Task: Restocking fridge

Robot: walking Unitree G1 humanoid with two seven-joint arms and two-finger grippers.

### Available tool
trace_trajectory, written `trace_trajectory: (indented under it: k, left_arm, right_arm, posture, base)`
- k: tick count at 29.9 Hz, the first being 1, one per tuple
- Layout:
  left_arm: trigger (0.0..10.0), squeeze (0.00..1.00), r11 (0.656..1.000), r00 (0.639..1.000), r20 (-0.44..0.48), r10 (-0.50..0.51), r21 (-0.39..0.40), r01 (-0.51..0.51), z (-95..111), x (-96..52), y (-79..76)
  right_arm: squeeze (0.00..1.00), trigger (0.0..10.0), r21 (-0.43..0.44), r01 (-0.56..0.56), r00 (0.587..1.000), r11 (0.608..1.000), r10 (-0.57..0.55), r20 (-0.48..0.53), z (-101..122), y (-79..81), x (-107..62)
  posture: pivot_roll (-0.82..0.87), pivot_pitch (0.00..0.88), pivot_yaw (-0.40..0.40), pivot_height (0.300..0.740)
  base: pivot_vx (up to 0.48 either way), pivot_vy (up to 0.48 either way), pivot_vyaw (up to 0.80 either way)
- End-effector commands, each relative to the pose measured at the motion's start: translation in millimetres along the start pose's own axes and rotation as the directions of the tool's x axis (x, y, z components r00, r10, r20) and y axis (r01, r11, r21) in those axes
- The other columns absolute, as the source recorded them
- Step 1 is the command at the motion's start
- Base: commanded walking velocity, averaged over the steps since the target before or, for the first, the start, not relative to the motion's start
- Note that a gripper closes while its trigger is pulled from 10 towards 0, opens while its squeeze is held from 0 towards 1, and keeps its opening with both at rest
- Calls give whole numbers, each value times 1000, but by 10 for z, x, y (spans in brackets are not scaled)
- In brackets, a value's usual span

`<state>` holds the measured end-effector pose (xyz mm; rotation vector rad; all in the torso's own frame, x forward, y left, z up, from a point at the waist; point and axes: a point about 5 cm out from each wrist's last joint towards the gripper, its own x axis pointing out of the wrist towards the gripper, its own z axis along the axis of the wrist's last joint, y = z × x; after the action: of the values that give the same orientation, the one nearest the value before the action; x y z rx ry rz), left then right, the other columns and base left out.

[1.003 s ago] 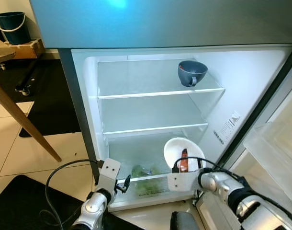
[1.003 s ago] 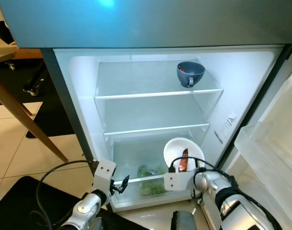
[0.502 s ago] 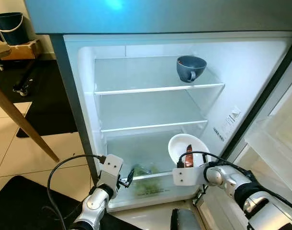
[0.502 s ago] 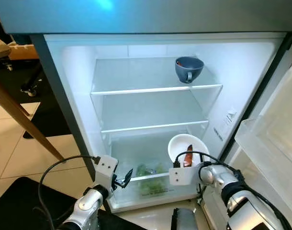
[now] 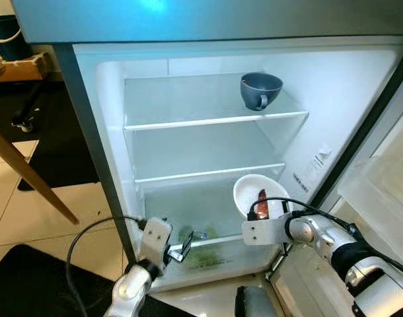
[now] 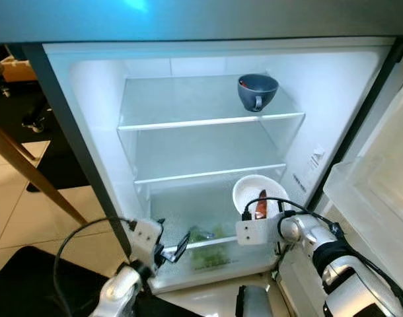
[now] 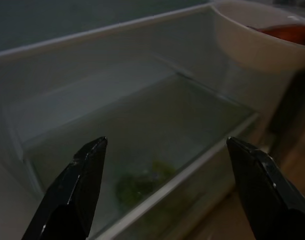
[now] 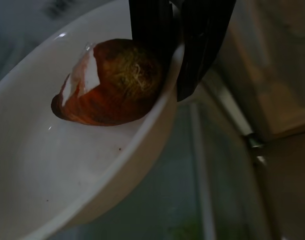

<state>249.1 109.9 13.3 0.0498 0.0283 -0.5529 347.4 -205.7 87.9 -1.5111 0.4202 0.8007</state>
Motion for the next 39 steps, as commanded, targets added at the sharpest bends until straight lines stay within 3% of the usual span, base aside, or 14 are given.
trace_trajectory:
  k: [1, 4, 6, 12, 19, 26, 33, 39]
  left_arm:
    - [10000, 0, 1000, 1000, 19, -10, -2, 10, 16, -7, -23]
    - [10000, 0, 1000, 1000, 18, -12, -2, 12, -4, -69, -26]
    - [10000, 0, 1000, 1000, 16, -10, 1, 10, -22, -150, -21]
    - [10000, 0, 1000, 999, 37, -5, 10, 5, 35, -134, -3]
    - [10000, 0, 1000, 998, 62, -19, 5, 19, 114, -66, -6]
    - [10000, 0, 1000, 998, 55, -26, 6, 26, 100, -90, -12]
    - [10000, 0, 1000, 1000, 9, -4, 5, 4, 8, -202, -2]
    - [10000, 0, 1000, 1000, 7, -3, 4, 3, 17, -201, 8]
  right_arm:
    - [0, 10000, -19, 22, 1000, 1000, -22, 10, 3, -66, -28]
    - [0, 10000, -45, 29, 999, 999, -29, 16, 14, -102, -51]
    - [0, 10000, -123, 24, 999, 992, -20, 32, 37, -176, -116]
    - [0, 10000, -182, 38, 998, 983, -29, 48, 64, -315, -222]
    - [0, 10000, -215, 66, 998, 974, -59, 39, 83, -475, -260]
    - [0, 10000, -215, 63, 998, 975, -56, 39, 114, -499, -247]
    - [0, 10000, -196, -118, 987, 973, 137, 88, 275, -70, -144]
    - [0, 10000, -175, -185, 971, 967, 207, 120, 374, 94, -126]
  posture:
    - [-35, 39, -52, 447]
    - [-28, 42, -51, 447]
    - [-21, 46, -54, 447]
    - [-18, 46, -57, 447]
    - [-23, 27, -64, 447]
    - [-15, 28, -69, 447]
    - [-7, 36, -70, 447]
    - [-10, 39, -68, 447]
  base:
    - [0, 0, 0]
    - [0, 0, 0]
    - [0, 0, 0]
    - [0, 0, 0]
    - [0, 0, 0]
    - [0, 0, 0]
    - [0, 0, 0]
    - [0, 0, 0]
